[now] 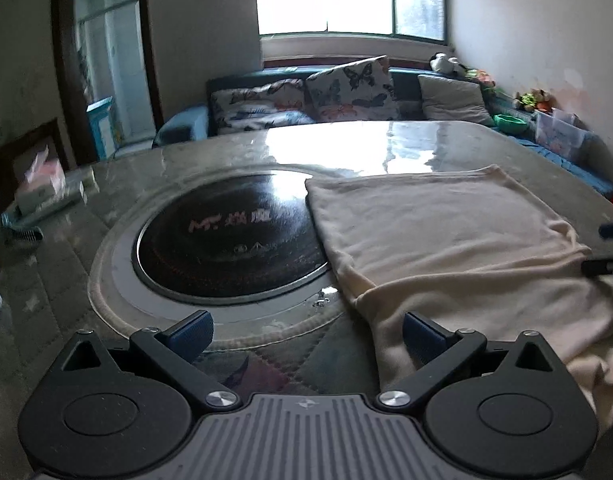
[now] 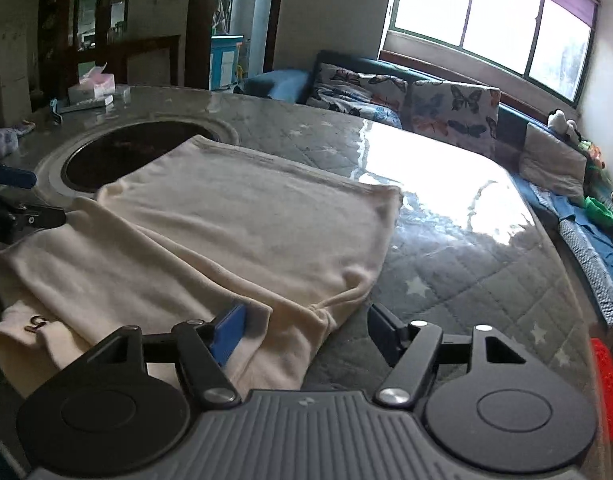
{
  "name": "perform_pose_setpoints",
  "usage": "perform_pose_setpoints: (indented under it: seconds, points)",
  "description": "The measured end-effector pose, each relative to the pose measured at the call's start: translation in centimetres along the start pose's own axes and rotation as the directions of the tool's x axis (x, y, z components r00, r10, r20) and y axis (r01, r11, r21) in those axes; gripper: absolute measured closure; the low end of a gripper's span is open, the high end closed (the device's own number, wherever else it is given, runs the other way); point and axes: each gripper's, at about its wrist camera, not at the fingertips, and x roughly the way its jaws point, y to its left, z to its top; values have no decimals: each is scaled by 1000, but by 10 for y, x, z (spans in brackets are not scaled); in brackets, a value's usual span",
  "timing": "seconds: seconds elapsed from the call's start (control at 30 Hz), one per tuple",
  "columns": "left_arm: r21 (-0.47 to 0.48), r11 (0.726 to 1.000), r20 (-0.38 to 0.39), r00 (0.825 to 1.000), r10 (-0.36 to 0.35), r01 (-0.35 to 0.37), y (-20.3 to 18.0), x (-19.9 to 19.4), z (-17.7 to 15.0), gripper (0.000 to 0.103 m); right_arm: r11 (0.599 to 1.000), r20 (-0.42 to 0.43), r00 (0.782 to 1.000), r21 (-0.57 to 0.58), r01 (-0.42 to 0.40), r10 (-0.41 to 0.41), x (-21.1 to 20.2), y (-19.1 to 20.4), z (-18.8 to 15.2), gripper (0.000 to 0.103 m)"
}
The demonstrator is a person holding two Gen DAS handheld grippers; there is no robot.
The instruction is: Fold clothes
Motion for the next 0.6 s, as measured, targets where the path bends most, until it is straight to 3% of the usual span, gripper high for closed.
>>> perform_pose_setpoints:
  seconds: [0.23,0.4,0.6]
  points:
    - [156,978,36,989,-147,139,-17,-40,-20,2,992,-8,998,-115,-59,59,-20,12,-7,34]
    - [306,916,41,958,-285,260,-37,-68,-37,4,991,-29,998,-121,-60,57,-25,13,-13,34]
    - [448,838,-6,938,-347,312,-71,-66,-55,27,986,-13,998,-153,-63,62,-39,15,-12,34]
